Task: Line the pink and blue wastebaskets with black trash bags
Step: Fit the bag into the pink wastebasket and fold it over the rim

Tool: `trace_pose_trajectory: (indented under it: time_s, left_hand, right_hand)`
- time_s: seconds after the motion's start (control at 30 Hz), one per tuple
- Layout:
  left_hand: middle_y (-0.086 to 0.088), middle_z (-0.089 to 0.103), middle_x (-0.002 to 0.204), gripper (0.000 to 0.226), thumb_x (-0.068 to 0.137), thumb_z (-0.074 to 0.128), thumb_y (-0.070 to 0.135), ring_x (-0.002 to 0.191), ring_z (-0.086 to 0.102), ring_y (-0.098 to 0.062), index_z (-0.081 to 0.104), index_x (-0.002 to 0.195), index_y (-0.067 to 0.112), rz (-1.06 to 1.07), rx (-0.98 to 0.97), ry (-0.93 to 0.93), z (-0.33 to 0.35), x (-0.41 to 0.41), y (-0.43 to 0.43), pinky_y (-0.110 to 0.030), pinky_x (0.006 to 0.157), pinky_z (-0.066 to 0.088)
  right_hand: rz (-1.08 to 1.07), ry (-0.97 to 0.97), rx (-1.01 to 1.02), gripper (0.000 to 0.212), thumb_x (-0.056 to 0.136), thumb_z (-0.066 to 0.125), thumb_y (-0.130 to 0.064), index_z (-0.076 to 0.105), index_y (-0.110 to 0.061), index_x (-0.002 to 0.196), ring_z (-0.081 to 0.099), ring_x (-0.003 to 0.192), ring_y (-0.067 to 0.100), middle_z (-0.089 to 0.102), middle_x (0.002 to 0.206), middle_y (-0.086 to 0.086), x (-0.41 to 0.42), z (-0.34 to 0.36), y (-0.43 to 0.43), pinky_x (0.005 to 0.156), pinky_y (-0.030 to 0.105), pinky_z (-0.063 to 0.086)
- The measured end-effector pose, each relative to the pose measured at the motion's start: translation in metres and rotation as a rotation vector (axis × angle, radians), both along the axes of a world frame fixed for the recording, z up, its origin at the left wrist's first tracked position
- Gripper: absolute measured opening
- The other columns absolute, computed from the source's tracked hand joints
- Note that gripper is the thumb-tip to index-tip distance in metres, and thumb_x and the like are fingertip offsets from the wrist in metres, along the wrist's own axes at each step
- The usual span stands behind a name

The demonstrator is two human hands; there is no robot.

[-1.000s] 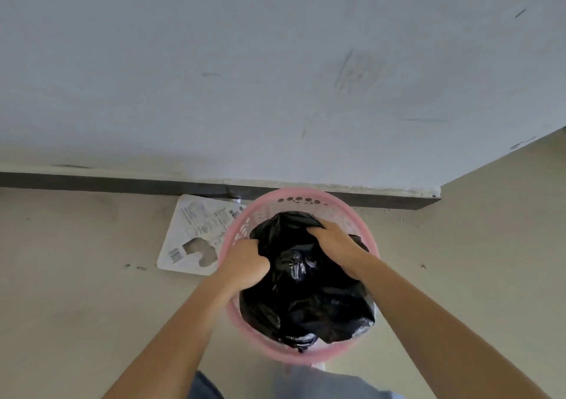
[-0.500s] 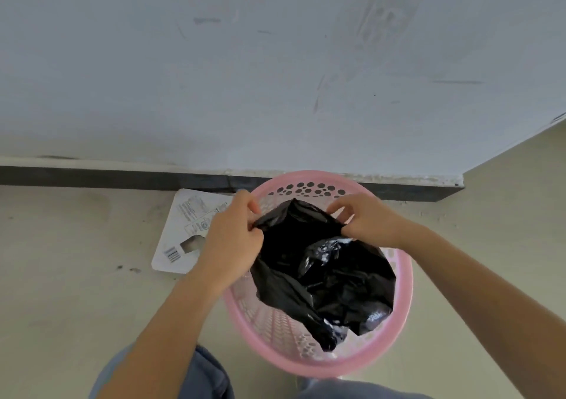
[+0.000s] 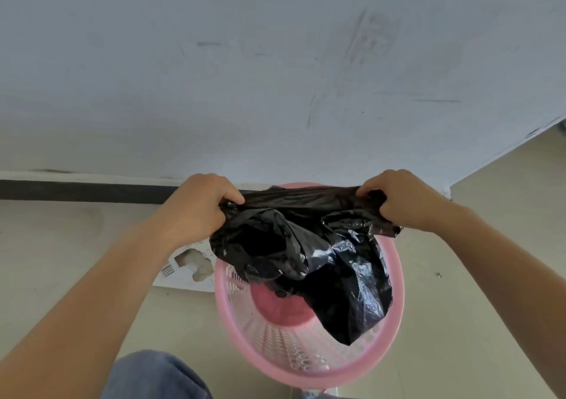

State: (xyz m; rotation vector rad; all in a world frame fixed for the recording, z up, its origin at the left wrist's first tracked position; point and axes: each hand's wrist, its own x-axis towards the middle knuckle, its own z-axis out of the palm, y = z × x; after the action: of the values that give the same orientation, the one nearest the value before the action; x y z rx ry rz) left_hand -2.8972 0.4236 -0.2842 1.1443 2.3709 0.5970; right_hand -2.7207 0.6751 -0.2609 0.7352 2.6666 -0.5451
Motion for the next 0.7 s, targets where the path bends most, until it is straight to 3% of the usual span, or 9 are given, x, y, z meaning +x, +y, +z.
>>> trace_pose_trajectory:
  time_s: [0.13, 0.2, 0.27, 0.33, 0.43, 0.5, 0.6, 0.63, 0.7]
  left_hand:
    - [-0.009, 0.063, 0.117, 0.046, 0.073, 0.043, -0.017, 0.107, 0.056, -0.025, 0.068, 0.105, 0.004, -0.067, -0.09, -0.15, -0.003, -0.012, 0.008, -0.042, 0.097, 0.044]
    - [0.0, 0.058, 0.122, 0.056, 0.075, 0.037, -0.018, 0.114, 0.053, -0.019, 0.065, 0.112, 0.012, -0.018, -0.132, -0.285, -0.011, -0.018, 0.01, -0.035, 0.097, 0.043]
    - [0.01, 0.064, 0.113, 0.069, 0.075, 0.03, -0.019, 0.111, 0.056, -0.014, 0.067, 0.109, 0.029, 0.097, -0.114, -0.449, -0.024, -0.021, 0.009, -0.026, 0.088, 0.044]
    - [0.015, 0.074, 0.088, 0.077, 0.075, 0.029, -0.02, 0.093, 0.066, -0.01, 0.073, 0.089, 0.041, 0.203, -0.047, -0.591, -0.042, -0.023, 0.006, -0.023, 0.076, 0.048]
    - [-0.004, 0.066, 0.066, 0.068, 0.08, 0.031, -0.016, 0.054, 0.05, -0.017, 0.076, 0.069, 0.034, 0.288, -0.071, -0.646, -0.063, -0.021, 0.003, -0.021, 0.051, 0.039]
    - [-0.022, 0.056, 0.071, 0.048, 0.086, 0.035, -0.011, 0.057, 0.04, -0.019, 0.072, 0.071, 0.017, 0.29, -0.135, -0.655, -0.072, -0.017, 0.0, -0.023, 0.047, 0.033]
    - [-0.035, 0.063, 0.093, 0.032, 0.088, 0.041, -0.003, 0.074, 0.052, -0.026, 0.072, 0.084, 0.004, 0.357, -0.15, -0.759, -0.083, -0.014, -0.012, -0.033, 0.064, 0.046]
    - [-0.032, 0.063, 0.091, 0.028, 0.089, 0.043, -0.001, 0.074, 0.053, -0.025, 0.071, 0.085, 0.003, 0.392, -0.114, -0.827, -0.082, -0.013, -0.016, -0.029, 0.063, 0.05]
    - [-0.012, 0.062, 0.083, 0.024, 0.091, 0.047, 0.011, 0.071, 0.054, -0.016, 0.071, 0.086, 0.012, 0.477, -0.004, -0.892, -0.073, -0.016, -0.021, -0.023, 0.059, 0.05]
  right_hand:
    - [-0.16, 0.068, -0.166, 0.057, 0.073, 0.037, 0.014, 0.066, -0.019, 0.11, 0.055, 0.067, 0.017, 0.063, 0.095, 0.008, -0.008, -0.019, 0.014, 0.05, 0.023, 0.041]
    - [-0.229, 0.097, -0.268, 0.059, 0.074, 0.033, 0.015, 0.066, -0.02, 0.109, 0.058, 0.061, 0.018, 0.065, 0.096, 0.01, -0.009, -0.031, 0.018, 0.049, 0.026, 0.045]
    - [-0.272, 0.12, -0.347, 0.061, 0.075, 0.031, 0.016, 0.068, -0.019, 0.11, 0.065, 0.077, 0.024, 0.068, 0.105, 0.011, -0.008, -0.044, 0.022, 0.062, 0.035, 0.055]
    - [-0.339, 0.125, -0.409, 0.06, 0.078, 0.031, 0.019, 0.069, -0.013, 0.11, 0.064, 0.094, 0.03, 0.068, 0.107, 0.009, -0.005, -0.056, 0.026, 0.084, 0.048, 0.053]
    - [-0.422, 0.143, -0.54, 0.043, 0.088, 0.041, 0.017, 0.071, -0.013, 0.083, 0.065, 0.079, 0.022, 0.072, 0.076, -0.002, 0.009, -0.074, 0.032, 0.078, 0.046, 0.05]
    - [-0.488, 0.118, -0.599, 0.039, 0.09, 0.046, 0.013, 0.06, -0.02, 0.074, 0.059, 0.064, 0.011, 0.067, 0.064, -0.011, 0.02, -0.084, 0.032, 0.069, 0.034, 0.048]
    - [-0.609, 0.069, -0.817, 0.014, 0.08, 0.072, -0.016, 0.064, -0.02, 0.068, 0.063, 0.056, 0.005, 0.065, 0.072, 0.003, 0.034, -0.085, 0.028, 0.063, 0.02, 0.05]
    - [-0.607, 0.065, -0.853, 0.013, 0.071, 0.078, -0.028, 0.07, -0.018, 0.068, 0.067, 0.065, 0.008, 0.07, 0.077, 0.01, 0.037, -0.083, 0.03, 0.068, 0.022, 0.052]
    - [-0.644, 0.205, -0.821, 0.014, 0.084, 0.063, -0.024, 0.071, -0.013, 0.087, 0.064, 0.099, 0.027, 0.069, 0.102, 0.017, 0.045, -0.07, 0.036, 0.092, 0.041, 0.051]
